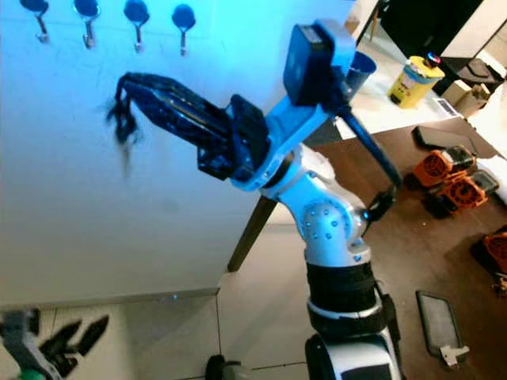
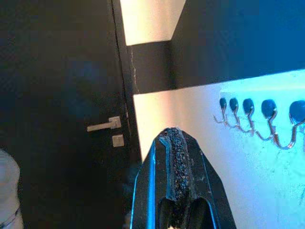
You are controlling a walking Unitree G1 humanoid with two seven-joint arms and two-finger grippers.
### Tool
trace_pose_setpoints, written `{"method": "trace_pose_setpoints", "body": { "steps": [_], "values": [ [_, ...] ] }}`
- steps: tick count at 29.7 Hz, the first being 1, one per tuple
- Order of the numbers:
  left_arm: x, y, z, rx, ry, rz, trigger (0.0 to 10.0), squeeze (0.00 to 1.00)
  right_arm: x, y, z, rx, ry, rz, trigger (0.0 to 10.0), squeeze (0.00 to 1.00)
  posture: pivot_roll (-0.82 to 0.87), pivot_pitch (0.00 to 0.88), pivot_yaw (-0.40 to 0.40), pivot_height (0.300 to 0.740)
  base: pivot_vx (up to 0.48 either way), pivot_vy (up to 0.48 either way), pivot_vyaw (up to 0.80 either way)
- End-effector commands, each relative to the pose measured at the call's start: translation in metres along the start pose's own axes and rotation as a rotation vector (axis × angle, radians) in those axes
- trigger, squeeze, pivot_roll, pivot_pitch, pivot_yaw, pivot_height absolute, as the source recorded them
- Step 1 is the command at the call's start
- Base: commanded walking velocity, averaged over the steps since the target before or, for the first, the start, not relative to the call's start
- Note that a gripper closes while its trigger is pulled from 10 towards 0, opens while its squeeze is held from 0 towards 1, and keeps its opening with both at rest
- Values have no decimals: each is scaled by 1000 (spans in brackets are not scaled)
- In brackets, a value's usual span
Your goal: Hang keys on a hook
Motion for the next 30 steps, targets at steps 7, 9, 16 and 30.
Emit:
{"method": "trace_pose_setpoints", "body": {
  "steps": [7, 9, 16, 30],
  "values": [
    [61, 88, -14, 303, -391, -116, 10000, 0, -9, -4, 5, -48, 53, -12, 10000, 0, 26, 135, -134, 740, 0, 0, 0],
    [74, 113, -16, 389, -454, -152, 10000, 0, -9, -4, 5, -56, 60, -12, 10000, 0, 26, 132, -138, 740, 0, 0, 0],
    [112, 188, -18, 645, -561, -254, 10000, 0, -10, -4, 6, -78, 78, -9, 10000, 0, 27, 125, -146, 740, 0, 0, 0],
    [186, 249, 6, 815, -823, -366, 10000, 0, -12, -7, 5, -101, 99, -13, 10000, 0, 35, 112, -148, 740, 0, 0, 0]
  ]
}}
Point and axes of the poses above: a point about 5 cm out from each wrist's last joint towards the gripper, its own z axis pointing back from the gripper into the wrist, its own y axis along the axis of the wrist's last joint, x = y × z, the point moved 5 cm from there along -z, pointing out of the wrist towards the gripper, and after that the axes turned 9 degrees about -z, right-handed, at the moved point
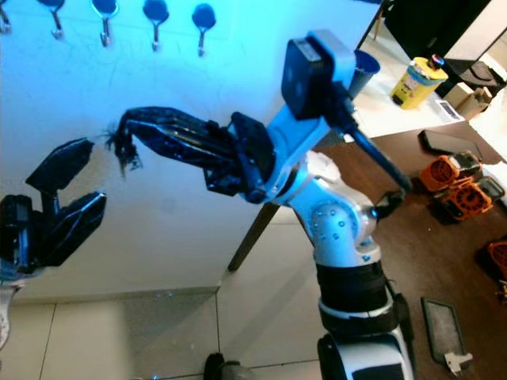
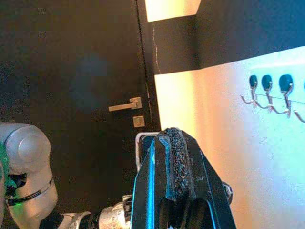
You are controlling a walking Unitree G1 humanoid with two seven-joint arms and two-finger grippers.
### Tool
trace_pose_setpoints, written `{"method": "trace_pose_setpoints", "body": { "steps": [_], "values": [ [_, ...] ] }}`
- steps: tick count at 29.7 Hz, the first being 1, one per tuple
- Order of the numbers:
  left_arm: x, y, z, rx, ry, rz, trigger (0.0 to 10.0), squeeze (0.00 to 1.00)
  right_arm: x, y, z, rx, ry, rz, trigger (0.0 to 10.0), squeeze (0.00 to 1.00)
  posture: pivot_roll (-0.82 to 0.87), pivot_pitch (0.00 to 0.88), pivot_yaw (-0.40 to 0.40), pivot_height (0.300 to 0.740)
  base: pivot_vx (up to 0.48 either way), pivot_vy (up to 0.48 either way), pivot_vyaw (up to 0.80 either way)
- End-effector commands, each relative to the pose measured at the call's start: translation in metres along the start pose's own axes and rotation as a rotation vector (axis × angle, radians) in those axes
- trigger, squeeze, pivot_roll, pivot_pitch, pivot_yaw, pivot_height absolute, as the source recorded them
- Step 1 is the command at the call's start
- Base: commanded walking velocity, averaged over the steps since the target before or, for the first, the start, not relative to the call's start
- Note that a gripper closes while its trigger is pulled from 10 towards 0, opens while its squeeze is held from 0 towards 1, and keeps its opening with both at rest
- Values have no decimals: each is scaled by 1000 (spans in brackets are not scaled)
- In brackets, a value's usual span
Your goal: Hang keys on a hook
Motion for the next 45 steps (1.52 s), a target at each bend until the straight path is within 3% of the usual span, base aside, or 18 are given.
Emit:
{"method": "trace_pose_setpoints", "body": {
  "steps": [1, 4, 9, 21, 22, 25, 26, 45],
  "values": [
    [5, -1, -3, -4, -21, 13, 10000, 0, -3, 1, -1, -19, 16, 12, 10000, 0, 35, 112, -148, 740, 0, 0, 0],
    [10, 1, -16, 10, -50, 11, 10000, 0, -3, -1, -1, -25, 19, 10, 10000, 0, 38, 102, -146, 740, 0, 0, 0],
    [18, -3, -23, -13, -89, 21, 10000, 0, -4, -3, -3, -28, 27, 9, 10000, 0, 36, 98, -145, 740, 0, 0, 0],
    [29, 2, -28, -11, -135, 43, 10000, 0, -4, -3, -3, -36, 29, 12, 10000, 0, 34, 103, -145, 740, 0, 0, 0],
    [30, 3, -29, -12, -147, 44, 6941, 0, -4, -3, -3, -36, 28, 12, 10000, 0, 34, 109, -144, 740, 0, 0, 0],
    [31, 3, -29, -11, -155, 45, 6941, 0, -4, -3, -3, -36, 28, 12, 10000, 0, 34, 109, -144, 740, 0, 0, 0],
    [32, 3, -29, -13, -157, 47, 0, 0, -4, -3, -3, -35, 27, 11, 10000, 0, 36, 111, -145, 740, 0, 0, 0],
    [35, 0, -25, -69, -182, 30, 0, 0, -5, -4, -3, -31, 27, 8, 10000, 0, 30, 116, -140, 740, 0, 0, 0]
  ]
}}
Point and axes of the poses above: a point about 5 cm out from each wrist's last joint towards the gripper, its own z axis pointing back from the gripper into the wrist, its own y axis along the axis of the wrist's last joint, x = y × z, the point moved 5 cm from there along -z, pointing out of the wrist towards the gripper, and after that the axes turned 9 degrees about -z, right-handed, at the moved point
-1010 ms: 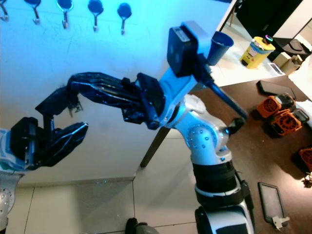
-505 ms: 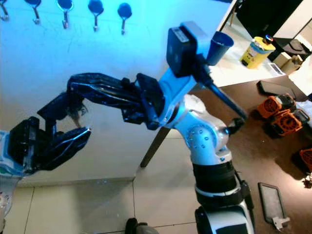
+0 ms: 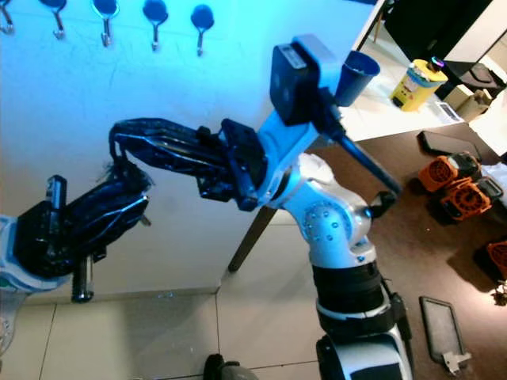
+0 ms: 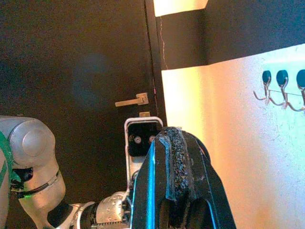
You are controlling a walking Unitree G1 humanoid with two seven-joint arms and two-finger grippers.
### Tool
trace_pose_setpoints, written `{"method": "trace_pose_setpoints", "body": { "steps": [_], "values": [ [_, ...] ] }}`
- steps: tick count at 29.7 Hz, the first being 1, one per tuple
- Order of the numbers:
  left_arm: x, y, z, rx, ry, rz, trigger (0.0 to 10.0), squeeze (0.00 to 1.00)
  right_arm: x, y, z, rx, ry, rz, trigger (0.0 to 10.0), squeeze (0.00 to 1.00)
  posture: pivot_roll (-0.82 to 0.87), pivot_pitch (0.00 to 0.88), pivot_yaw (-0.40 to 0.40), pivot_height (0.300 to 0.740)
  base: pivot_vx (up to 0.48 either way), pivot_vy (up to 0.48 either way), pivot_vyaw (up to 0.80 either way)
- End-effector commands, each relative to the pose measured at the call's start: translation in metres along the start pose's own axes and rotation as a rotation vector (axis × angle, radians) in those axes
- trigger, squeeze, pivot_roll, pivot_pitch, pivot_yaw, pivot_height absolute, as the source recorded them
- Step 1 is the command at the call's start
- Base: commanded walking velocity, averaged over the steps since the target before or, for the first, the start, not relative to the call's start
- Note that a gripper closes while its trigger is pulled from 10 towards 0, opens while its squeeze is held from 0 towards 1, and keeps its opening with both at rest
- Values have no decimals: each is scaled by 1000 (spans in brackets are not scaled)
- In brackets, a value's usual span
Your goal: Hang keys on a hook
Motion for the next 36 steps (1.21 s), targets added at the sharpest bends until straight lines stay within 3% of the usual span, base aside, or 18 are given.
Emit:
{"method": "trace_pose_setpoints", "body": {
  "steps": [1, 15, 16, 21, 30, 36],
  "values": [
    [5, -1, -1, -13, -18, -2, 0, 0, -4, 2, 0, -11, 11, 14, 10000, 0, 30, 116, -140, 740, 0, 0, 0],
    [-2, 2, -2, -12, 8, -29, 0, 0, 5, -2, 0, -15, -56, 42, 10000, 0, 35, 119, -138, 740, 0, 0, 0],
    [-4, 4, -2, -10, 16, -39, 0, 0, 8, -1, 1, -1, -73, 34, 10000, 957, 35, 119, -138, 740, 0, 0, 0],
    [-16, 12, -6, 11, 52, -75, 0, 0, 12, 1, 6, 34, -111, 25, 10000, 1000, 30, 118, -123, 740, 0, 0, 0],
    [-18, 16, -9, 16, 38, -91, 0, 0, 10, 14, 15, 119, -140, 37, 10000, 1000, 24, 111, -111, 740, 0, 0, 0],
    [-21, 16, -10, 16, 45, -93, 0, 0, 12, 11, 24, 123, -184, 35, 10000, 1000, 23, 109, -108, 740, 0, 0, 0]
  ]
}}
Point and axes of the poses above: a point about 5 cm out from each wrist's last joint towards the gripper, its own z axis pointing back from the gripper into the wrist, its own y axis along the axis of the wrist's last joint, x = y × z, the point moved 5 cm from there along -z, pointing out of the wrist towards the gripper, and after that the axes turned 9 degrees about -z, right-handed, at the moved point
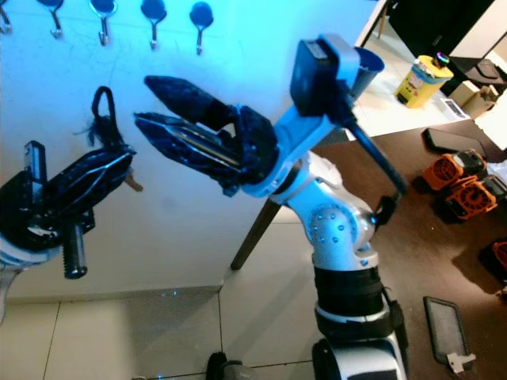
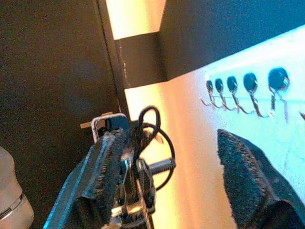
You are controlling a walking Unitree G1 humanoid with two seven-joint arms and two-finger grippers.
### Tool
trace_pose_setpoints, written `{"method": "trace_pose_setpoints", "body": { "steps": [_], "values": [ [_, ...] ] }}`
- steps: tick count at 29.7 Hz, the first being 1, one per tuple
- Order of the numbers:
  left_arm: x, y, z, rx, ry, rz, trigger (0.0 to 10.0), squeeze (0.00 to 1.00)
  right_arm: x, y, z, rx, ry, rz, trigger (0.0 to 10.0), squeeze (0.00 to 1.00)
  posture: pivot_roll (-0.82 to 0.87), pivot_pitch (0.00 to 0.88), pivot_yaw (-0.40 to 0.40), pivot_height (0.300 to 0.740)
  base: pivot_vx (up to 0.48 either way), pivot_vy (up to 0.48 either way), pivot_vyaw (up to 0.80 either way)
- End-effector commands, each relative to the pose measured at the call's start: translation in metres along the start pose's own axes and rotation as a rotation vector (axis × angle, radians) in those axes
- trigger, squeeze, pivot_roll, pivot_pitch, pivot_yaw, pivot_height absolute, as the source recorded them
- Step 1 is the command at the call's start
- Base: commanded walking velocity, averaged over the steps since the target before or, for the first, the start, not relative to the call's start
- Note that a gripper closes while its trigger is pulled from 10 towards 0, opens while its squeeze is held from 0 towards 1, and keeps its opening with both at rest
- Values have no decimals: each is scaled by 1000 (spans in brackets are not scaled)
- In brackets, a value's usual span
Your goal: Hang keys on a hook
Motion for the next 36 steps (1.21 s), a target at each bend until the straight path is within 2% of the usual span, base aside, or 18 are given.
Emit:
{"method": "trace_pose_setpoints", "body": {
  "steps": [1, 5, 10, 11, 13, 14, 15, 17, 20, 23, 24, 30, 31, 32, 33, 34, 35, 36],
  "values": [
    [-1, -2, -2, -3, 5, -6, 0, 0, 0, -1, 8, 2, -26, 10, 10000, 1000, 24, 106, -107, 740, 0, 0, 0],
    [-13, -13, -7, -19, 63, 8, 0, 0, 2, -24, 29, -34, -103, -38, 10000, 1000, 19, 104, -102, 740, 0, 0, 0],
    [-15, -15, -9, -6, 70, 29, 0, 0, 0, -32, 35, -52, -113, -61, 10000, 1000, 15, 103, -101, 740, 0, 0, 0],
    [-16, -17, -10, 12, 71, 57, 0, 0, -4, -41, 40, -77, -111, -92, 10000, 898, 11, 102, -97, 740, 0, 0, 0],
    [-16, -17, -10, 12, 71, 57, 0, 0, -4, -41, 40, -77, -111, -92, 10000, 898, 11, 102, -97, 740, 0, 0, 0],
    [-20, -18, -12, 30, 72, 89, 0, 0, -10, -51, 45, -107, -103, -128, 10000, 0, 5, 102, -93, 740, 0, 0, 0],
    [-26, -19, -13, 46, 74, 119, 0, 0, -14, -61, 48, -134, -100, -160, 10000, 0, -1, 104, -87, 740, 0, 0, 0],
    [-26, -19, -13, 46, 74, 119, 0, 0, -14, -61, 48, -134, -100, -160, 10000, 0, -1, 104, -87, 740, 0, 0, 0],
    [-42, -9, -19, 138, 74, 211, 0, 0, -18, -77, 51, -167, -117, -198, 10000, 0, -14, 110, -74, 740, 0, 0, 0],
    [-46, -4, -23, 185, 65, 259, 0, 0, -18, -81, 52, -170, -130, -205, 10000, 0, -18, 112, -70, 740, 0, 0, 0],
    [-46, -4, -28, 199, 48, 297, 0, 0, -19, -85, 53, -173, -141, -211, 10000, 0, -20, 115, -68, 740, 0, 0, 0],
    [-43, -11, -34, 185, 25, 325, 196, 0, -19, -91, 55, -184, -154, -217, 10000, 0, -23, 120, -64, 740, 0, 0, 0],
    [-43, -14, -36, 185, 23, 339, 3255, 0, -20, -92, 55, -186, -157, -219, 10000, 0, -26, 122, -60, 740, 0, 0, 0],
    [-43, -15, -37, 186, 22, 350, 3843, 0, -21, -93, 55, -187, -160, -221, 10000, 0, -28, 123, -59, 740, 0, 0, 0],
    [-43, -15, -37, 186, 22, 350, 3843, 0, -21, -93, 55, -187, -160, -221, 10000, 0, -28, 123, -59, 740, 0, 0, 0],
    [-44, -17, -39, 184, 25, 364, 4588, 0, -21, -93, 55, -187, -162, -222, 10000, 0, -29, 125, -58, 740, 0, 0, 0],
    [-45, -19, -39, 181, 28, 370, 8431, 0, -22, -94, 56, -188, -165, -222, 10000, 0, -32, 127, -56, 740, 0, 0, 0],
    [-45, -19, -39, 181, 28, 370, 8431, 0, -22, -94, 56, -188, -165, -222, 10000, 0, -32, 127, -56, 740, 0, 0, 0]
  ]
}}
Point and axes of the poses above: a point about 5 cm out from each wrist's last joint towards the gripper, its own z axis pointing back from the gripper into the wrist, its own y axis along the axis of the wrist's last joint, x = y × z, the point moved 5 cm from there along -z, pointing out of the wrist towards the gripper, and after that the axes turned 9 degrees about -z, right-handed, at the moved point
